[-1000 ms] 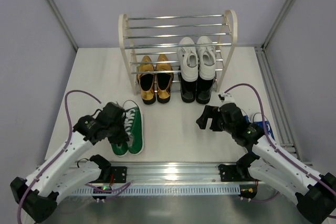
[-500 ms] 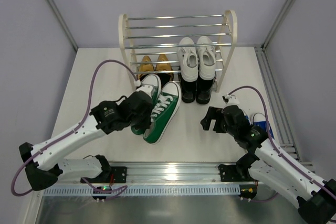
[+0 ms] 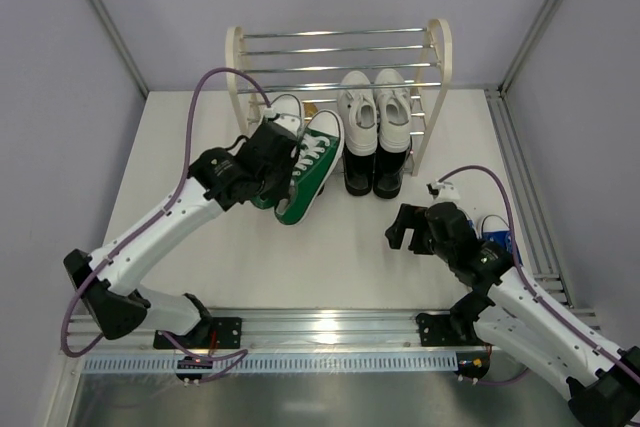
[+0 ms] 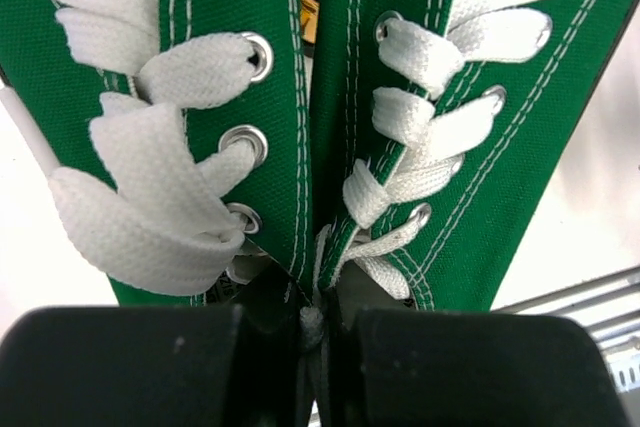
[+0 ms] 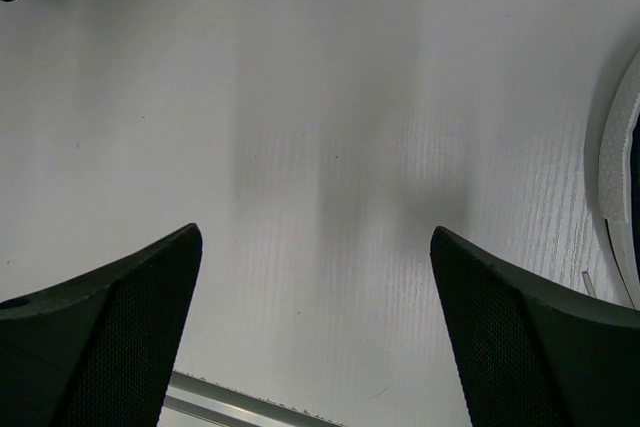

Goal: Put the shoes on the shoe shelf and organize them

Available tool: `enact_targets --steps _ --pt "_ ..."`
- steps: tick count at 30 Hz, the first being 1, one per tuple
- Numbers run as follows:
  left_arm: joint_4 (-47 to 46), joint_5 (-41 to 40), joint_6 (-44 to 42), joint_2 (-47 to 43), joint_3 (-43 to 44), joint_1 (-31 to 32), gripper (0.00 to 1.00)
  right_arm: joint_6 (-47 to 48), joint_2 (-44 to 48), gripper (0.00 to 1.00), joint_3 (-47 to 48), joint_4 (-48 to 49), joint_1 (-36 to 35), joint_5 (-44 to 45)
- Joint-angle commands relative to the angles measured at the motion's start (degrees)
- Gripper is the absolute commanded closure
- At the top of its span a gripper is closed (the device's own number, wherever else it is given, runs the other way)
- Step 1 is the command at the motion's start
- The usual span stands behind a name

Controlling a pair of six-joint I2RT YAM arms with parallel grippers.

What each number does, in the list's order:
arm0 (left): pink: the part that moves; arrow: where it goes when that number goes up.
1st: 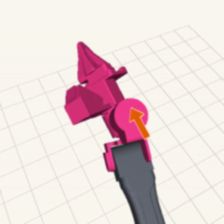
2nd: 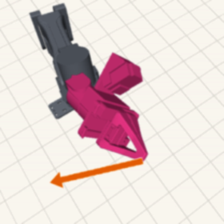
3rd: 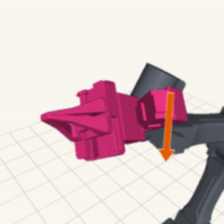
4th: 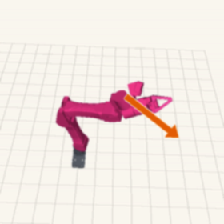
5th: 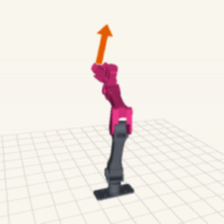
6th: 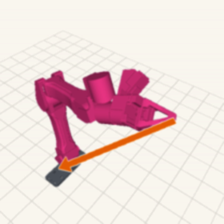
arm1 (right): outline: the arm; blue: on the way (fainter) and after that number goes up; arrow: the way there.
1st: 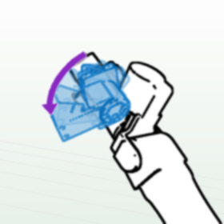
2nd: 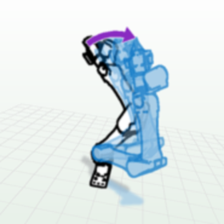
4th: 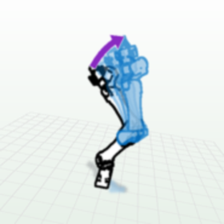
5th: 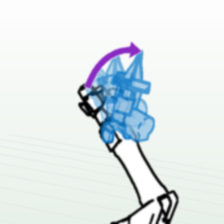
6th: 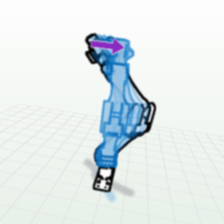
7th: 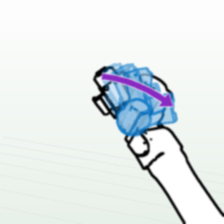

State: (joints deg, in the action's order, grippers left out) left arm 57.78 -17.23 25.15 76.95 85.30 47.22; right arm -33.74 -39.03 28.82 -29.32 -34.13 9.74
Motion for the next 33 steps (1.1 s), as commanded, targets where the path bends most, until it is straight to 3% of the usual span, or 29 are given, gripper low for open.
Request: enact_targets --steps 1,11,23,33 --pt "-8.1 0.8 -2.5 0.8 5.7 -2.2 1.00 0.2 1.3 0.05 2.0 -0.4 -0.3 1.1" --pt "-15.8 -0.1 -4.1 4.7 7.6 -7.7 1.00 0.4 2.3 0.04 0.8 -0.2 -0.2 1.0" --pt "-14.3 1.6 -3.8 20.8 23.1 -13.3 1.00 0.3 4.5 0.04 1.2 -1.7 -0.3 1.5" --pt "-20.1 -4.0 -1.4 21.1 23.8 -14.4 1.00 0.1 6.5 0.04 0.8 -3.5 -0.3 2.0"
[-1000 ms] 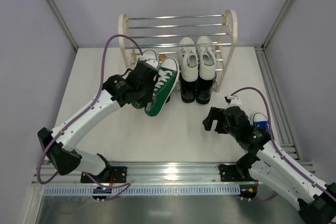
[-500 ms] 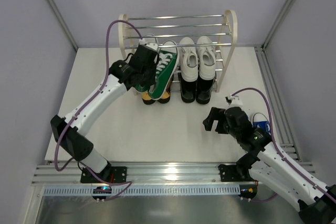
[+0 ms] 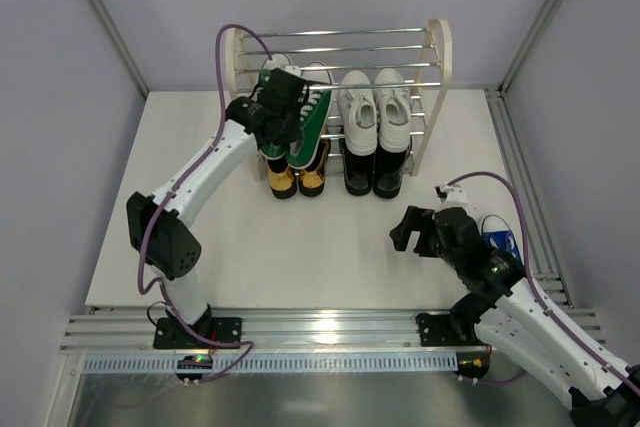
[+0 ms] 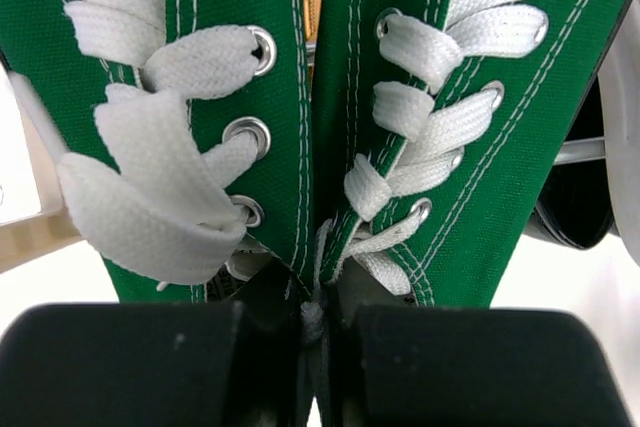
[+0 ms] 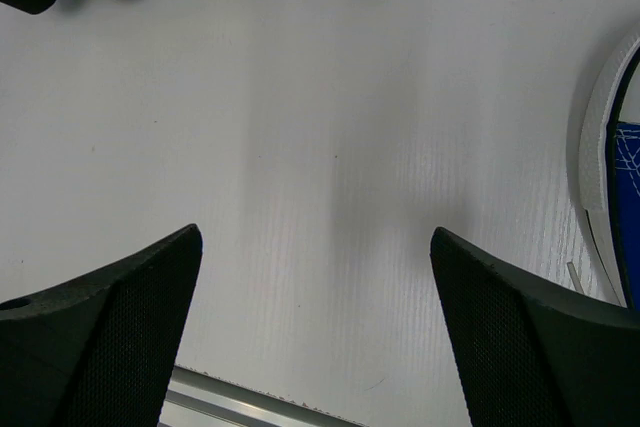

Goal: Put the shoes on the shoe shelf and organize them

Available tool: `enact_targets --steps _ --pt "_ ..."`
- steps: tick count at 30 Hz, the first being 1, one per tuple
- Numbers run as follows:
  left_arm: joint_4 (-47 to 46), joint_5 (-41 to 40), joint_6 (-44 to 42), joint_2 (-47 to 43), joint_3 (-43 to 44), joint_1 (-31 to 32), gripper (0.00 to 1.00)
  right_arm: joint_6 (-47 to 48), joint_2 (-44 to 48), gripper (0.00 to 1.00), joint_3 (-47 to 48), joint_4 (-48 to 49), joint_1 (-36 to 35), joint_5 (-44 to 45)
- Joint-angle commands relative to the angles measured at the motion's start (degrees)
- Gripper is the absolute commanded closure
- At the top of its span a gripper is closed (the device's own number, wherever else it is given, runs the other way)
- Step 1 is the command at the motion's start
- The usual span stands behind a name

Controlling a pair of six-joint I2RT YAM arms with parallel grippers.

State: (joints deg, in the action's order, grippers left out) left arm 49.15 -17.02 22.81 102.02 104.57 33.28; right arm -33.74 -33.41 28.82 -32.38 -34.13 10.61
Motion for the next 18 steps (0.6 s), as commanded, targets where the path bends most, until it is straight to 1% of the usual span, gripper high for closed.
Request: enact_targets --steps 1,6,17,18 --pt "-12.0 -4.5 0.8 -4.0 4.6 -0.4 1.00 0.1 1.0 0.04 0.8 -0.5 -0.3 1.1" --pt "-11.3 -4.8 0.3 -2.3 6.5 -0.5 1.00 0.1 0.8 0.04 1.0 -0.5 -0.3 1.2" --pt "-13.3 -4.3 1.4 0.6 8.6 -2.2 1.00 0.1 1.0 0.05 1.2 -0.9 -0.2 1.5" --pt "-13.1 -4.3 1.4 0.9 8.7 -2.2 0.98 0.1 1.0 0.04 1.2 -0.9 -0.3 1.6"
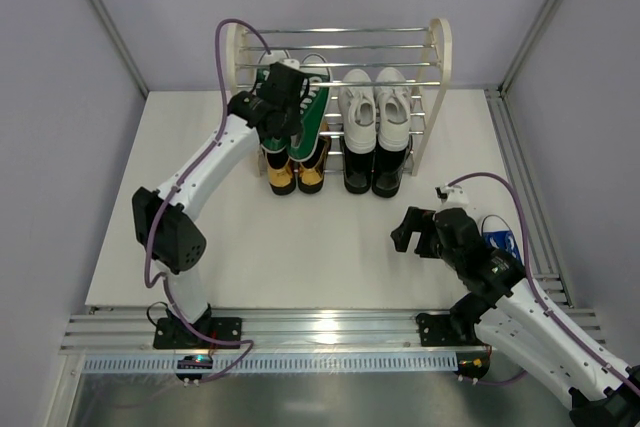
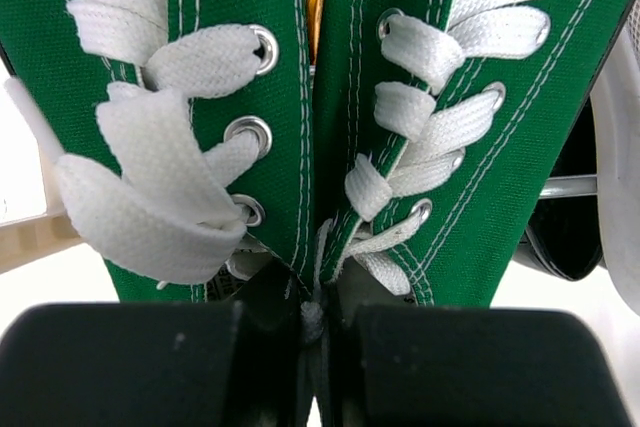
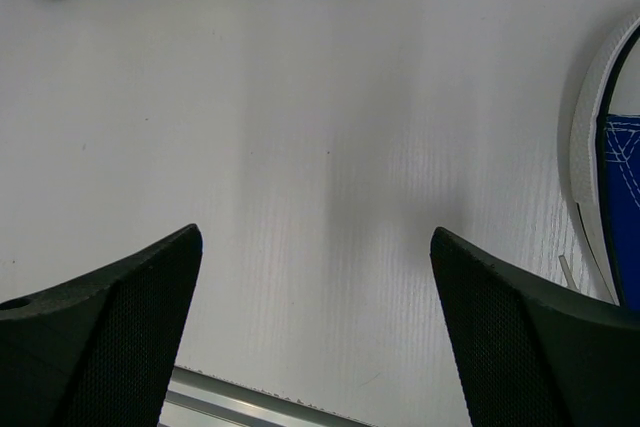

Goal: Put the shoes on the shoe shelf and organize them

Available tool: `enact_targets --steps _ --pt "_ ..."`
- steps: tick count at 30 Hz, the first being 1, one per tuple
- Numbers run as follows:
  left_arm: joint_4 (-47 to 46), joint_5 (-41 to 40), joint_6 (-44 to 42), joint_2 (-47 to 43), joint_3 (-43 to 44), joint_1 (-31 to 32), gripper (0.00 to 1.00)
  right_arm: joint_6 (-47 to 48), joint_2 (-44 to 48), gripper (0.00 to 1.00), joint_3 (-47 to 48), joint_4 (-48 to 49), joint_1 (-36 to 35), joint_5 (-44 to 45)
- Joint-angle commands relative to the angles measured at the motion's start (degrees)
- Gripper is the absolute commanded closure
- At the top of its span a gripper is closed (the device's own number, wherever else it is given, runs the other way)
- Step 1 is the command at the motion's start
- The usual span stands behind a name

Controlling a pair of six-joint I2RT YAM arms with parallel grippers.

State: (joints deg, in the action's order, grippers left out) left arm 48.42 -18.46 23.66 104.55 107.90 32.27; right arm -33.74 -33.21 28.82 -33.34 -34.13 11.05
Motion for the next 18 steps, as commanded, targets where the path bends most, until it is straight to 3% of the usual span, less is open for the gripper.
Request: enact_targets --steps 1,2,10,18 --pt "-12.3 -2.7 0.7 -1.5 5.5 -1.1 0.95 0.1 0.6 0.04 1.2 0.0 -0.3 1.2" --pt "-12.3 -2.7 0.8 -1.5 5.4 -1.1 0.84 0.1 0.5 0.04 1.3 0.0 -0.3 1.2" --pt "-13.3 -2.8 0.7 -3.6 4.1 -1.1 0.49 0.2 0.1 0.04 1.3 0.5 -0.3 1.0" --pt "-17.1 -2.6 0.1 -10.4 1.1 -1.2 0.37 0.2 -0.5 0.04 1.6 1.0 -0.2 1.3"
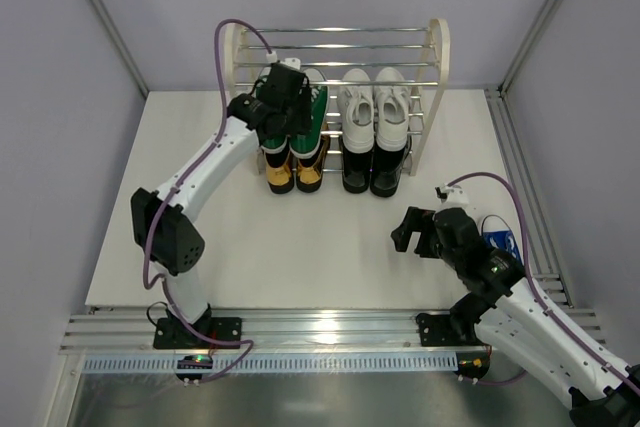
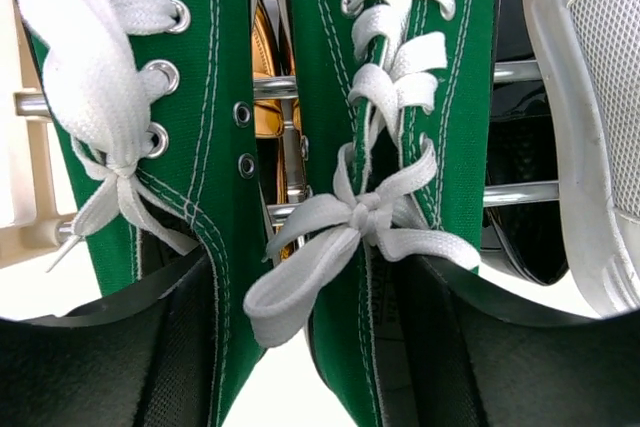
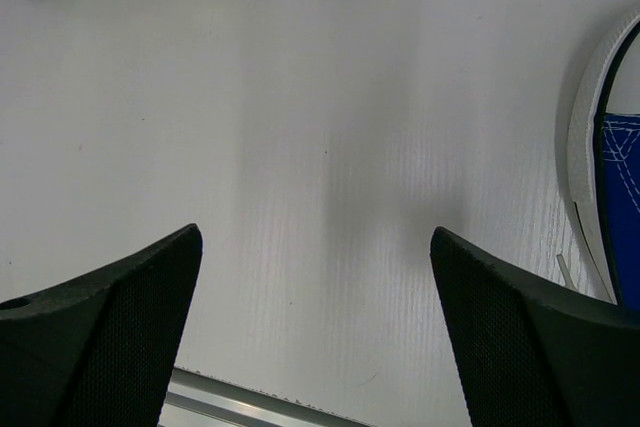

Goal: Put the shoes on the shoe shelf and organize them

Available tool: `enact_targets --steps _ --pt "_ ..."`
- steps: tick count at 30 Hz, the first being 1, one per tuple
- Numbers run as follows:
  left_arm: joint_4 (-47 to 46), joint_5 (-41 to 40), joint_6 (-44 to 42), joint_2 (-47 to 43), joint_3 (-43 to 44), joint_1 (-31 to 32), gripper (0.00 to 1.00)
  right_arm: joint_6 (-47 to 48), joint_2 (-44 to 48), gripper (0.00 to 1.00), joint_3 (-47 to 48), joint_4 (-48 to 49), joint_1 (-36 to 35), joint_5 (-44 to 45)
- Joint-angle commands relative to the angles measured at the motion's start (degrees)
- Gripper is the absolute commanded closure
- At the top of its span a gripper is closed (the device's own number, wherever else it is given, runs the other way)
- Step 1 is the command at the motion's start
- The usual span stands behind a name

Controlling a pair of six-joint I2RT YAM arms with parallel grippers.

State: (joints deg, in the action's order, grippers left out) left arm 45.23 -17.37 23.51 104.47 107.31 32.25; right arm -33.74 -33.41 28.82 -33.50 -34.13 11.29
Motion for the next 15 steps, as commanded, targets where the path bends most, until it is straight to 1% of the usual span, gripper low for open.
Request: enact_targets --steps 1,4,11,13,15 --pt "-15.0 -3.5 -0.2 -11.2 -0.1 -1.0 0.36 0.2 -0.3 0.04 1.7 1.4 -0.3 1.2" --pt "-18.6 -3.2 -1.6 -14.5 -3.0 -1.0 0.34 0.1 -0.9 0.04 2.0 1.7 -0.3 1.5" --pt "-23.5 -3.5 -4.2 -18.1 -6.1 -1.1 0.31 0.1 -2.5 0.04 3.1 2.3 -0.3 2.2" --pt "-24.3 -2.2 -3.9 -18.9 -7.0 -1.1 0.30 -0.6 -2.5 0.04 3.7 1.5 -0.2 4.0" --pt "-23.1 -0.1 -2.2 -20.3 -7.4 -1.0 0.30 -2.3 -2.5 0.01 4.5 0.1 -0.2 6.3"
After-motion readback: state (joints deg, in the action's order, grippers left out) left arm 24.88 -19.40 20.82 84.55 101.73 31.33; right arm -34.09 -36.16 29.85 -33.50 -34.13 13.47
